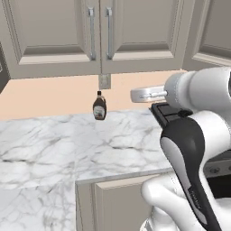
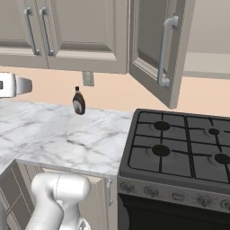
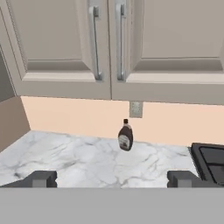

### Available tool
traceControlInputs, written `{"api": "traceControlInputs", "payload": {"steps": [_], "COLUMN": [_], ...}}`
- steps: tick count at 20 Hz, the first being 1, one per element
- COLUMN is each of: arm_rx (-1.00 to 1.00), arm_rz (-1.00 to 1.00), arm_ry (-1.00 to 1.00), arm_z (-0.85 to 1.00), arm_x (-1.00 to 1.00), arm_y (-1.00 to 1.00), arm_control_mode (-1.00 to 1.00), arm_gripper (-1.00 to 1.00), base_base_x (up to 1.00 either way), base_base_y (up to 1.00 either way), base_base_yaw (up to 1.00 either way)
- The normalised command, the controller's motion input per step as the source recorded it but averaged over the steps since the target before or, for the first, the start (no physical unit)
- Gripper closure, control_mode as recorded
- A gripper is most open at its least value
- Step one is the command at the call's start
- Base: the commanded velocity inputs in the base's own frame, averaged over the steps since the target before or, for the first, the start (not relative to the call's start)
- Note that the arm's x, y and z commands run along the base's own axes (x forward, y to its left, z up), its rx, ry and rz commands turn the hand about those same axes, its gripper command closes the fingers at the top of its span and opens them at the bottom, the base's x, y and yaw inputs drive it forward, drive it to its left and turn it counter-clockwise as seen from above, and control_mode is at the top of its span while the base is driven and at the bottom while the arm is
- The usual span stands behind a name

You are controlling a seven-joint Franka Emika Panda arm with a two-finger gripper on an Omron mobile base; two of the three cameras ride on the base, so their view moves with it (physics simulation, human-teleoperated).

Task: Close all open cabinet doors.

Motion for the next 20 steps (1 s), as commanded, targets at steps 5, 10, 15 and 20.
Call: {"api": "traceControlInputs", "payload": {"steps": [5,10,15,20], "arm_rx": [-0.03,-0.01,-0.01,0.0], "arm_rz": [0.0,-0.02,-0.12,-0.12], "arm_ry": [0.03,0.01,0.01,0.04], "arm_z": [0.0,0.0,0.0,0.01], "arm_x": [-0.47,-0.4,-0.19,-0.14], "arm_y": [-0.51,-0.46,-0.39,-0.41], "arm_control_mode": [-1.0,-1.0,-1.0,-1.0], "arm_gripper": [-1.0,-1.0,-1.0,-1.0], "base_base_x": [0.0,0.0,0.0,0.0], "base_base_y": [0.0,0.0,0.0,0.0], "base_base_yaw": [0.0,0.0,0.0,0.0]}}
